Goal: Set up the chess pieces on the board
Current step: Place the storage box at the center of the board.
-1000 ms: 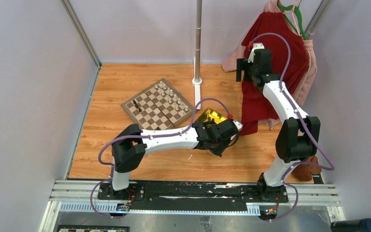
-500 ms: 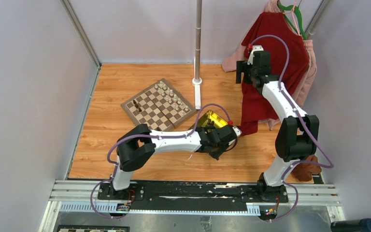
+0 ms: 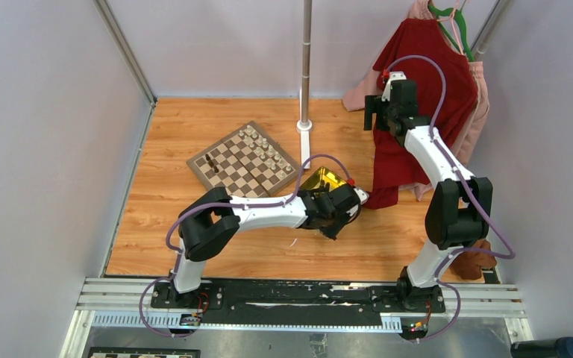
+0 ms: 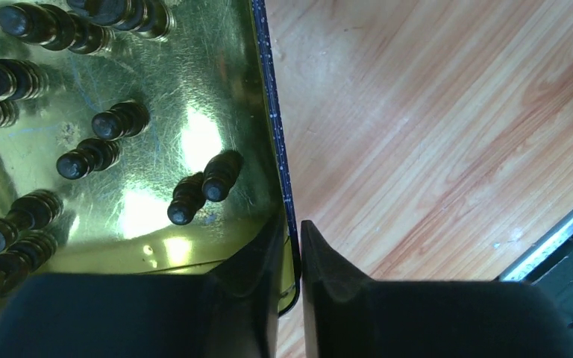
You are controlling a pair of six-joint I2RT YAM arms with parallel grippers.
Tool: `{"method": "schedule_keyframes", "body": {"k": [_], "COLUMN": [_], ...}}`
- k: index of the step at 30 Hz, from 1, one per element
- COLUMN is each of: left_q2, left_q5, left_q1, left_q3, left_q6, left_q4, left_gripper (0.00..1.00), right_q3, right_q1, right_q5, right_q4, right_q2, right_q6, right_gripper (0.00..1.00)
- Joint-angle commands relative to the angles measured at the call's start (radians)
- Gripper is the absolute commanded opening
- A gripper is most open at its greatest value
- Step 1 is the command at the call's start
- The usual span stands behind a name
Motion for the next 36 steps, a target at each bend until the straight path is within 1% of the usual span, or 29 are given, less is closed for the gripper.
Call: {"method": "schedule_keyframes", "body": {"k": [1, 5, 7, 12, 22, 26, 30, 36], "left_q2": [-0.018, -0.032, -0.034, -0.054, -0.149, -0.196, -0.221, -0.221], "left_q5": [0.011, 0.012, 0.014, -0.005, -0.05, -0.114, -0.11, -0.115], "left_q1": [0.017, 0.02, 0.019, 0.023, 0.052, 0.077, 0.142, 0.218], "left_q3": [-0.054, -0.047, -0.04, -0.026, 0.034, 0.069, 0.051, 0.012], "left_q6": [-0.003, -0.003, -0.003, -0.009, -0.065, -0.088, -0.096, -0.053], "left_q4": [0.029, 0.029, 0.021, -0.009, -0.057, -0.086, -0.093, -0.126], "left_gripper": [0.24, 0.4, 0.46, 0.53, 0.63, 0.7, 0.7, 0.63], "right_q3": [-0.018, -0.017, -0.018, -0.015, -0.031, -0.039, -0.043, -0.045], "right_q1": [-0.012, -0.014, -0.013, -0.014, -0.014, -0.014, -0.014, -0.014], "right_q5": [-0.007, -0.011, -0.013, -0.015, -0.008, -0.008, -0.009, -0.02], "right_q4": [0.005, 0.005, 0.005, 0.008, 0.01, 0.012, 0.013, 0.017], "right_q2": [-0.009, -0.012, -0.013, -0.018, -0.034, -0.04, -0.046, -0.046], "right_q6": [-0.003, 0.0, 0.001, 0.002, 0.007, 0.009, 0.011, 0.019], "right_gripper": [0.88, 0.88, 0.88, 0.88, 0.88, 0.88, 0.88, 0.88]}}
